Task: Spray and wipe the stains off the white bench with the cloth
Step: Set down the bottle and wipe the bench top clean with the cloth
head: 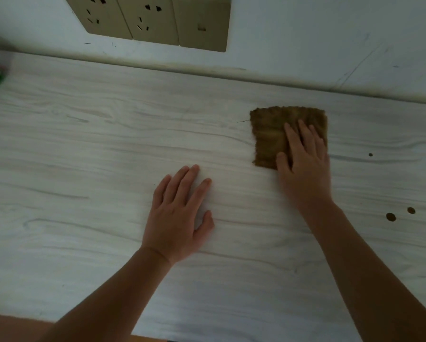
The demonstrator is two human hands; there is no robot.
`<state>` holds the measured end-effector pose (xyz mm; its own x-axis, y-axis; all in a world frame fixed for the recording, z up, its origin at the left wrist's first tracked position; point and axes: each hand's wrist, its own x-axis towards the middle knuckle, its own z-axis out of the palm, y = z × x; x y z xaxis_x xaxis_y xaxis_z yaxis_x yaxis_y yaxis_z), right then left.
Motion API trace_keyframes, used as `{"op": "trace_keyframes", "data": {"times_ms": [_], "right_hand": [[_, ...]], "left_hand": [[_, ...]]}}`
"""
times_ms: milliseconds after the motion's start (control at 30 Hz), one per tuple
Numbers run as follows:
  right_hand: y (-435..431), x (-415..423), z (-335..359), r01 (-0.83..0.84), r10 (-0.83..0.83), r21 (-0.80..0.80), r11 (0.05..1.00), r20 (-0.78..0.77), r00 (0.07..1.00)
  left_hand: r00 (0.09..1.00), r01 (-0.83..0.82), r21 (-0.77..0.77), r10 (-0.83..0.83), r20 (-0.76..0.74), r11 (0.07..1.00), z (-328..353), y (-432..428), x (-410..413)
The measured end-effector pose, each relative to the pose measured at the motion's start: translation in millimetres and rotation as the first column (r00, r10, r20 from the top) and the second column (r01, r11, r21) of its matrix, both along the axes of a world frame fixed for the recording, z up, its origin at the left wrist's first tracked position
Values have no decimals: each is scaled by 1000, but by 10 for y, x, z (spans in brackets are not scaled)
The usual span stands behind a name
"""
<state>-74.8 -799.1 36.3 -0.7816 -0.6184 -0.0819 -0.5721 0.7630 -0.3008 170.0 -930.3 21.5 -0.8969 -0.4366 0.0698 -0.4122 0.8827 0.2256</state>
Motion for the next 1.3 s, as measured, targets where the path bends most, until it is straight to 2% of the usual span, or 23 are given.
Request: {"op": "trace_keyframes", "data": {"times_ms": [100,167,333,467,567,733,900,1133,1300], "right_hand": [[-273,-28,-6,78,-77,11,997,-21,997],[-606,3,-21,66,-66,6,998,-11,998],[-1274,379,-47,-215,214,-27,976,-35,976],[-1209,399,-66,-292,291,-67,954,-22,956],[-906,79,-71,-224,223,-41,974,-20,975],[-136,-497,-24,54,-54,-9,999,-31,998],[208,-267,-37,94,-93,4,996,-29,995],[156,466,-40,-119,119,-4,993,-24,993],[-651,281,-62,-235,235,-46,971,-20,972]], "left_hand": [[1000,0,-3,0,0,1000,-1,-4,0],[1000,-1,-5,1,4,1000,5,0,-1],[1000,7,-7,-6,30,1000,20,-1,-1],[999,7,-14,-6,38,1000,30,5,1],[1000,9,-18,-9,29,1000,29,1,0],[1000,9,-15,-9,5,1000,16,-6,-4],[1000,7,-18,-7,-20,1000,7,0,-6],[1000,9,-22,-9,-25,1000,7,-1,-16],[1000,14,-20,-14,6,1000,11,-7,-8]]}}
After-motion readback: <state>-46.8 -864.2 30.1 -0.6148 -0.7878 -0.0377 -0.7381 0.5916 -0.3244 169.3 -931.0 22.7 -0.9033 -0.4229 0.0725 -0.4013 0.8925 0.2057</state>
